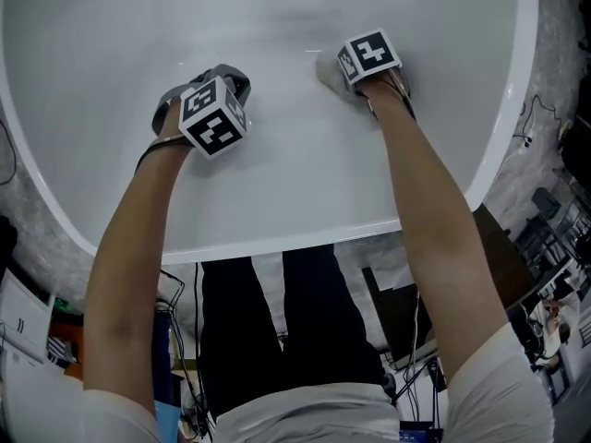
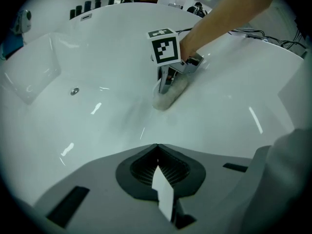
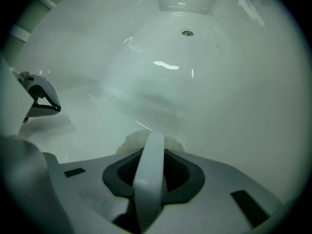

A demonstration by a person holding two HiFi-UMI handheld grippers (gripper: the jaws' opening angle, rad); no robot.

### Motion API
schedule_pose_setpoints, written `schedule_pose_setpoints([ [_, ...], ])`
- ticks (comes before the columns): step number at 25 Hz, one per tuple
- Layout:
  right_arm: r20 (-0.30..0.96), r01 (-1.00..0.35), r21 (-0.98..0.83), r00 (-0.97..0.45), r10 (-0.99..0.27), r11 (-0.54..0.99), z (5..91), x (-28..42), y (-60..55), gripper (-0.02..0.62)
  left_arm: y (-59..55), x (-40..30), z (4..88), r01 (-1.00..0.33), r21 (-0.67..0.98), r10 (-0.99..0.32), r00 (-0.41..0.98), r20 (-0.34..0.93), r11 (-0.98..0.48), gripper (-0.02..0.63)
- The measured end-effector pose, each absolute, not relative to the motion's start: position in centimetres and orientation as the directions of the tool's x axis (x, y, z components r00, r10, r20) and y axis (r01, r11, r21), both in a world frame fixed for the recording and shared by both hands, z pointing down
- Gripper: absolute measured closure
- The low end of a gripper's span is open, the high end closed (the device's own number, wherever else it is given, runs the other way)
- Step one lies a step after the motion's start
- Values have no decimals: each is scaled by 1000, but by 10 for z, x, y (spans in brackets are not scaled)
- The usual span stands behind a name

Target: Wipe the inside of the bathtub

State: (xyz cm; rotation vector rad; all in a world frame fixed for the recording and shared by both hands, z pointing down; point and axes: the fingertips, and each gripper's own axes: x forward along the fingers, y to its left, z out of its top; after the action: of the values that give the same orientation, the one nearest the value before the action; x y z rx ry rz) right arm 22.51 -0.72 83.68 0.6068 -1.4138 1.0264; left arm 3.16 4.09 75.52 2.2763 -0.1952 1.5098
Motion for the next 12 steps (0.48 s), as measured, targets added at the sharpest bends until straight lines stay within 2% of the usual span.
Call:
schedule_pose_setpoints([
  [9,954,-845,-287,-208,218,451,858,224,-17,503,34,8,764,-404,248,97,359,928,-880,595],
  [12,947,-833,-309,-223,233,459,859,201,-15,503,39,-16,763,-419,253,103,348,932,-872,595],
])
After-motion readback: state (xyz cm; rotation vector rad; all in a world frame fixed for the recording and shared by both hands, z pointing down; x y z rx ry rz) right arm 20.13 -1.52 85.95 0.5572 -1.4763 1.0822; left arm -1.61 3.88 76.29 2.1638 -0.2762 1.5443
